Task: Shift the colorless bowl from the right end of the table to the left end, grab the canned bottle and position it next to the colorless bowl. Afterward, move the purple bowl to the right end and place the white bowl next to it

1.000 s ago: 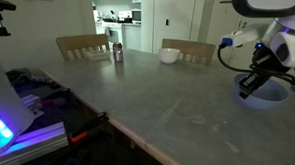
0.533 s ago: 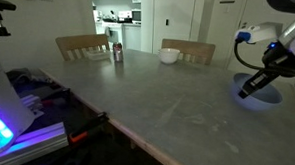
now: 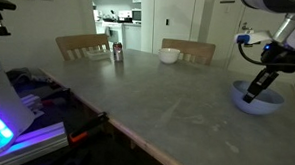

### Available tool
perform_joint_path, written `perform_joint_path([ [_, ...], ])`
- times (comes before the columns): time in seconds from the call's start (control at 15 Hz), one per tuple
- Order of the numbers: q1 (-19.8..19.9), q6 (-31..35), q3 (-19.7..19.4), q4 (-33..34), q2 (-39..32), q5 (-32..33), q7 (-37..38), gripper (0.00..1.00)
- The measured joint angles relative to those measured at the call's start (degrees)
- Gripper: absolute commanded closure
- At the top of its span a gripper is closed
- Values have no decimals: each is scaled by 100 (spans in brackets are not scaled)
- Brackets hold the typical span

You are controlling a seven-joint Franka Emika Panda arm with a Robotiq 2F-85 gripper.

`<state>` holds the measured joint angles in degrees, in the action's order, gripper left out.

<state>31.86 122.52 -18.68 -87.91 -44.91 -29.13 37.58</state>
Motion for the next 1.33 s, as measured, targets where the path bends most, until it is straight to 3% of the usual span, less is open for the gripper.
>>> perform_joint_path([
  [0.2,-84,177,0,57,-65,94,31,96],
  [0.27,-94,193,0,60,-67,136,31,71],
  [0.4,-109,196,0,69,-69,242,29,64],
  [1.0,-489,202,-55,185,-25,1349,-189,2],
  [1.33,-956,204,-68,319,108,1887,-336,0],
])
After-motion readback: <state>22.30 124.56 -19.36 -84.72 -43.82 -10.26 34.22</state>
